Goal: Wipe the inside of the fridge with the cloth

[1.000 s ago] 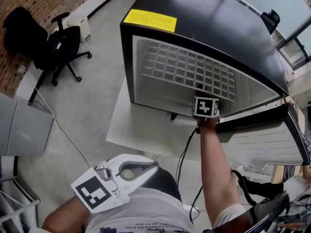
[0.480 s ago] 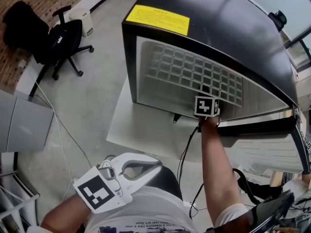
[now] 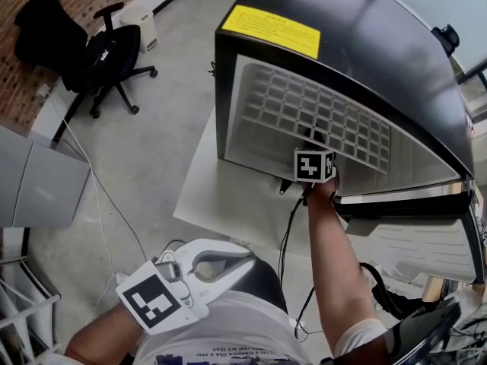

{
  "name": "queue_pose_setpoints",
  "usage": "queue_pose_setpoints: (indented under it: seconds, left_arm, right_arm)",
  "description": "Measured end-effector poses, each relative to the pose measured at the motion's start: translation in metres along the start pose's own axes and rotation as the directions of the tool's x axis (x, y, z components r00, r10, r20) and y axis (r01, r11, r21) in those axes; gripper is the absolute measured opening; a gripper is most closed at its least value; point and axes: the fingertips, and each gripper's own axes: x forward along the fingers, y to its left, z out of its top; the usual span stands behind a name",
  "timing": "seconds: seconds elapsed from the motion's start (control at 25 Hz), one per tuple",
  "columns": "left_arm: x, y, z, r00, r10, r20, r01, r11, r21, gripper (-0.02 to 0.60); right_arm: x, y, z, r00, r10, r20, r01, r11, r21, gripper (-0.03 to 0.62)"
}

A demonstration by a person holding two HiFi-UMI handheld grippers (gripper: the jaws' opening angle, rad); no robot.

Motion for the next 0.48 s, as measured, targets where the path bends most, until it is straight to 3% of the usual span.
queue_pose_setpoints:
  seconds: [0.48]
  left_arm:
    - [-0.015,0.004,-0.005,0.996,0.093,0.010,-0.092,0.995,-0.038,0.005]
  right_arm:
    - [0.003,0.064,0.043,0.991,0.110,0.072,-0.104,0.991,-0.085,0.075]
